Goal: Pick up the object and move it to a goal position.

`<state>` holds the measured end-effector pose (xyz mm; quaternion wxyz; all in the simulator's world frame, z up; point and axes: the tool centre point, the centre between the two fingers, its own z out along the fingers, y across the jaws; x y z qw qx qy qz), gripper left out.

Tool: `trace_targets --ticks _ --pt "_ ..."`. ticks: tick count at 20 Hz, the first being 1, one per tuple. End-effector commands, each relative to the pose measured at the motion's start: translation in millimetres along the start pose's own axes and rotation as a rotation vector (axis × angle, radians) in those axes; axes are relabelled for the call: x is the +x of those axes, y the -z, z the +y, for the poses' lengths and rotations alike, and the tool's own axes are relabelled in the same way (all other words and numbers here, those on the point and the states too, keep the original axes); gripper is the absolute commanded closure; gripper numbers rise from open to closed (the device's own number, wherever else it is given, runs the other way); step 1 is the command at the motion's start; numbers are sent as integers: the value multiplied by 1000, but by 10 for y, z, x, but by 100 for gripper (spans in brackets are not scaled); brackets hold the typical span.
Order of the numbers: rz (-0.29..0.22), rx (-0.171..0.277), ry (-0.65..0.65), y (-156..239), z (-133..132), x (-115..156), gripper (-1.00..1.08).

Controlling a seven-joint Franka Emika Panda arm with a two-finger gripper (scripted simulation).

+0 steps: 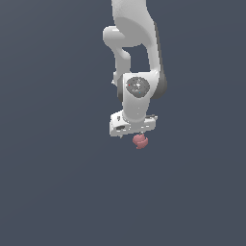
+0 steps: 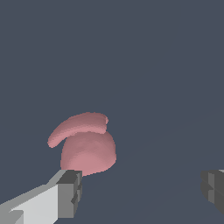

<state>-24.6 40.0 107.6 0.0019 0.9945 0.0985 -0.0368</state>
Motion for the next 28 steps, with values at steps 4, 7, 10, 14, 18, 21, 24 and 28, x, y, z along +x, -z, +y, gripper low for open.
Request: trace_targets --ticks 4,7,10,14,18,21,24,28 --pt "41 -8 155 -104 -297 56 -92" --pt "57 -11 215 -142 -414 73 -92" --pt "68 -13 254 -165 -491 82 -92" --pt "73 -14 273 -177 -528 86 -92" --pt "70 -13 267 -204 -521 85 -92" --pt "71 -13 268 -295 -521 89 -92" --pt "72 -13 270 -443 -525 95 -92" --pt "72 -13 273 -611 -528 106 -92"
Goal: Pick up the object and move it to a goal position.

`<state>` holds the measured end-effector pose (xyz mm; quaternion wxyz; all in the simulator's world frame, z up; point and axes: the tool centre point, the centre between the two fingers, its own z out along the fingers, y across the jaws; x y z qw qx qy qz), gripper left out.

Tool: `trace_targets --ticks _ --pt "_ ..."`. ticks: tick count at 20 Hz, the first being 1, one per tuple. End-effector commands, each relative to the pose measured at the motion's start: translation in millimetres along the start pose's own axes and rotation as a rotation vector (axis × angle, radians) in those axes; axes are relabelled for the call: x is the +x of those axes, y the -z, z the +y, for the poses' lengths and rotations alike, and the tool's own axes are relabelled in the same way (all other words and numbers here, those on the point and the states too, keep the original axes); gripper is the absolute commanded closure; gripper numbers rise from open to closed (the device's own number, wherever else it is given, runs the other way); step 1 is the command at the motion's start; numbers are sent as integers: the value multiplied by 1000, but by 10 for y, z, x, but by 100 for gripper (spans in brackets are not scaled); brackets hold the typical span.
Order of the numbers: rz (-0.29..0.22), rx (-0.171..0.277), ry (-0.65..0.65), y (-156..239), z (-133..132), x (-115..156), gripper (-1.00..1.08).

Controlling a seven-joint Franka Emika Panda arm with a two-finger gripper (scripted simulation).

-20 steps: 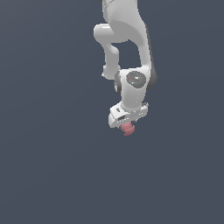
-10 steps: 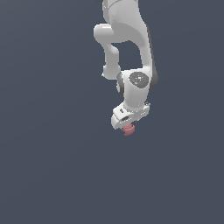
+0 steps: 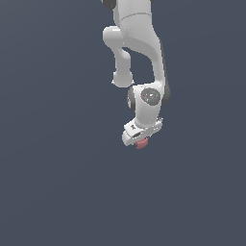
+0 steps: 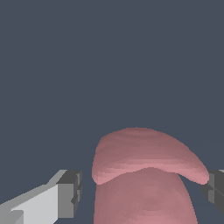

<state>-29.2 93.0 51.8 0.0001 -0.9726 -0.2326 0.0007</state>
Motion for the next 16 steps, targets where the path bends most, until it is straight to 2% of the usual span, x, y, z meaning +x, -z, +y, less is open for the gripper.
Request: trace_targets --ticks 1,5,6,16 --pt "1 0 1 -83 -1 4 -92" --pt "1 0 1 -125 4 11 -92" --pt "1 0 1 -125 4 11 108" --pt "1 -1 1 -118 8 7 108"
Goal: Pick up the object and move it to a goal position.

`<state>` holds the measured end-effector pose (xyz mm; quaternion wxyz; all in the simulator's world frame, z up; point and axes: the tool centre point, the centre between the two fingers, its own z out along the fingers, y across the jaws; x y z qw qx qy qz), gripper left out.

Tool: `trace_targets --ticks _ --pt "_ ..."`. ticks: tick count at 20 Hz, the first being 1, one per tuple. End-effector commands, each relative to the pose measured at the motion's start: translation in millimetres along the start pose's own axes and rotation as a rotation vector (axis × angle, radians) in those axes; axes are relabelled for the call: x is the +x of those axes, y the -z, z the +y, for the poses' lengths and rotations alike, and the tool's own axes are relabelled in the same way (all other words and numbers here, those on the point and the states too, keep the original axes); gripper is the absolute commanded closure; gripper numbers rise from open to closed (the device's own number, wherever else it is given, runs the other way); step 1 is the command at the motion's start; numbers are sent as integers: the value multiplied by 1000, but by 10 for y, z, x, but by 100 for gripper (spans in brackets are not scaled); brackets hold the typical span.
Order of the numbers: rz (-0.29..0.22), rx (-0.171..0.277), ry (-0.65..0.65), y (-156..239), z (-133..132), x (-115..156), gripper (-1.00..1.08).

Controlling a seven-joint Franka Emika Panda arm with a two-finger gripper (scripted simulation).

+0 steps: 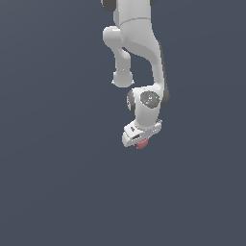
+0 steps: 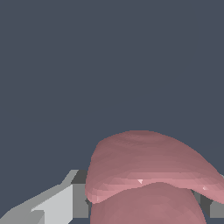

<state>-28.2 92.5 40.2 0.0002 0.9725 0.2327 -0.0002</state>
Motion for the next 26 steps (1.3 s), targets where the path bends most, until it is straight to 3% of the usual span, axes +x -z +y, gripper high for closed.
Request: trace_targets --ticks 1,12,26 --pt "0 0 0 1 -3 0 108" --pt "0 0 1 352 -238 -12 108" --pt "0 -1 2 1544 -1030 -27 108"
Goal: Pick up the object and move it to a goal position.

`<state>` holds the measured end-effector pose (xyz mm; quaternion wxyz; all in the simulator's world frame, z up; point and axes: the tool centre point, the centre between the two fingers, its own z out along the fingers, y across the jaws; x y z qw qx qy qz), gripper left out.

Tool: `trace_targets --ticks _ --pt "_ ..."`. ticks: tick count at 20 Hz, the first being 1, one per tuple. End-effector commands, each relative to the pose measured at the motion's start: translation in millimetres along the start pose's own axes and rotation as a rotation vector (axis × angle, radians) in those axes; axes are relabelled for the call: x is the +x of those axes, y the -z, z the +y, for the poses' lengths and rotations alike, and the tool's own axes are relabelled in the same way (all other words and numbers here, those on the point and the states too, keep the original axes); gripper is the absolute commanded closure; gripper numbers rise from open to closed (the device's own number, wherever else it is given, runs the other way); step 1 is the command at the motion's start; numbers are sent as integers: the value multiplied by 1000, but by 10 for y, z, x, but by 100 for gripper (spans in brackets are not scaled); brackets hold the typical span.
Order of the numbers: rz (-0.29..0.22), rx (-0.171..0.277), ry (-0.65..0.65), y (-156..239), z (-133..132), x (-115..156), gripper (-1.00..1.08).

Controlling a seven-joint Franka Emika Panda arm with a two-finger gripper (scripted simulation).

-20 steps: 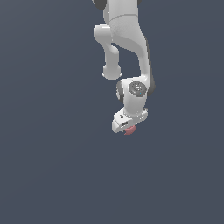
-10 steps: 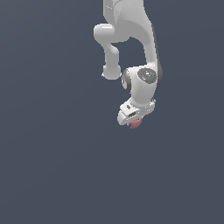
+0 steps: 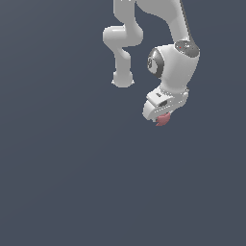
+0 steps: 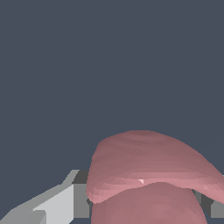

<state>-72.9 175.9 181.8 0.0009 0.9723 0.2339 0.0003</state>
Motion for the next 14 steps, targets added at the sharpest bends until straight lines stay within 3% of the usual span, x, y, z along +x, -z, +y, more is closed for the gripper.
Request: trace_targets --ticks 1,7,14 --pt "-1 0 0 203 -134 -4 108" --pt "-1 1 0 549 -356 10 108" --pt "0 2 -1 686 -442 24 108"
